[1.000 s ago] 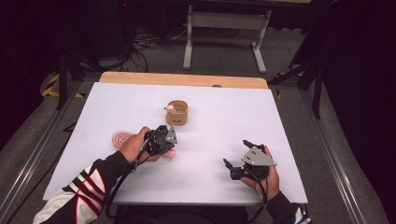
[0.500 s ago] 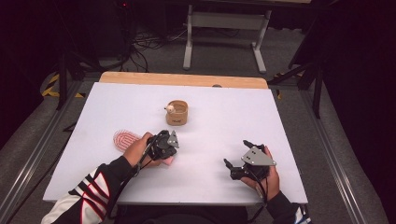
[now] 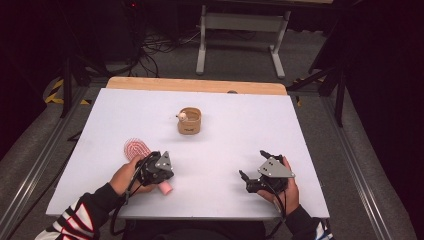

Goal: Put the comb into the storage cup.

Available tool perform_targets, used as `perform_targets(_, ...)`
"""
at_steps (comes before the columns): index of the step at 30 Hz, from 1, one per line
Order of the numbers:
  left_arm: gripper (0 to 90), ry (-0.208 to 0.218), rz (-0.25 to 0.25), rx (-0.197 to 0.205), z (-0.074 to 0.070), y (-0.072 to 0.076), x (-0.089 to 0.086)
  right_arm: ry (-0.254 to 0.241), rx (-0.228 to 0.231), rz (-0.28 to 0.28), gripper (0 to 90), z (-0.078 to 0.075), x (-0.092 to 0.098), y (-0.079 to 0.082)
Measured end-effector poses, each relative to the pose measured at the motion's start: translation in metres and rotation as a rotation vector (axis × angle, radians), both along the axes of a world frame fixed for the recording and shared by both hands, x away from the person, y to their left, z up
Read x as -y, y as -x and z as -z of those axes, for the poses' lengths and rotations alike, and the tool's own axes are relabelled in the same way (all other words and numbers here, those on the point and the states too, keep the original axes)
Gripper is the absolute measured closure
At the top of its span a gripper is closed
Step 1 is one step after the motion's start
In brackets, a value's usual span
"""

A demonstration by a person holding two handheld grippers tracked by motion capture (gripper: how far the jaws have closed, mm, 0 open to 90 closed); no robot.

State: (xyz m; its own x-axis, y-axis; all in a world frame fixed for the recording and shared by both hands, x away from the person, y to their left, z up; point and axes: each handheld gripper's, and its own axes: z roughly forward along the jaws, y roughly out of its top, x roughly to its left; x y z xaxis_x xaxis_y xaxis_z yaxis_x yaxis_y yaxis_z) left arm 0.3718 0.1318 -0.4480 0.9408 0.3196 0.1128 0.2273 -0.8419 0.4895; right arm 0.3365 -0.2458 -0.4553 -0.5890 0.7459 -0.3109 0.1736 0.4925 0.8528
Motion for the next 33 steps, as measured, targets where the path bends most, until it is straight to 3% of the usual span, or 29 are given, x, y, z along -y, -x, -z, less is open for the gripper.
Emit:
perform_targets(6,90.0,-0.009,-0.02,-0.012,0.0,0.012,-0.025,0.014,-0.002,-0.005,6.9,0.001,-0.001,-0.001)
perform_targets(7,90.0,0.001,-0.043,-0.021,0.001,0.013,-0.038,0.018,-0.004,-0.005,6.9,0.002,-0.002,-0.001)
perform_targets(10,90.0,0.016,-0.069,-0.035,0.001,0.016,-0.052,0.028,-0.006,-0.009,6.9,0.003,-0.003,0.0)
perform_targets(13,90.0,0.017,-0.108,-0.036,0.002,0.02,-0.067,0.027,-0.002,-0.009,6.9,0.002,-0.003,0.0)
perform_targets(14,90.0,0.021,-0.135,-0.032,0.003,0.022,-0.079,0.024,0.002,-0.008,6.9,0.001,-0.004,-0.001)
perform_targets(16,90.0,0.026,-0.146,-0.033,0.003,0.022,-0.083,0.026,0.001,-0.01,6.9,0.001,-0.004,-0.001)
perform_targets(18,90.0,0.03,-0.195,-0.025,0.004,0.022,-0.099,0.03,0.004,-0.016,6.9,0.001,-0.006,-0.003)
perform_targets(23,90.0,0.051,-0.247,-0.021,0.005,0.018,-0.116,0.032,0.002,-0.029,6.9,0.001,-0.009,-0.006)
perform_targets(29,90.0,0.047,-0.302,-0.008,0.005,0.014,-0.129,0.035,0.006,-0.04,6.9,0.001,-0.011,-0.008)
perform_targets(32,87.2,0.063,-0.322,0.007,0.003,0.018,-0.132,0.036,0.008,-0.041,6.9,0.001,-0.011,-0.008)
perform_targets(33,86.0,0.087,-0.325,0.011,0.001,0.022,-0.136,0.036,0.009,-0.041,6.9,0.001,-0.011,-0.007)
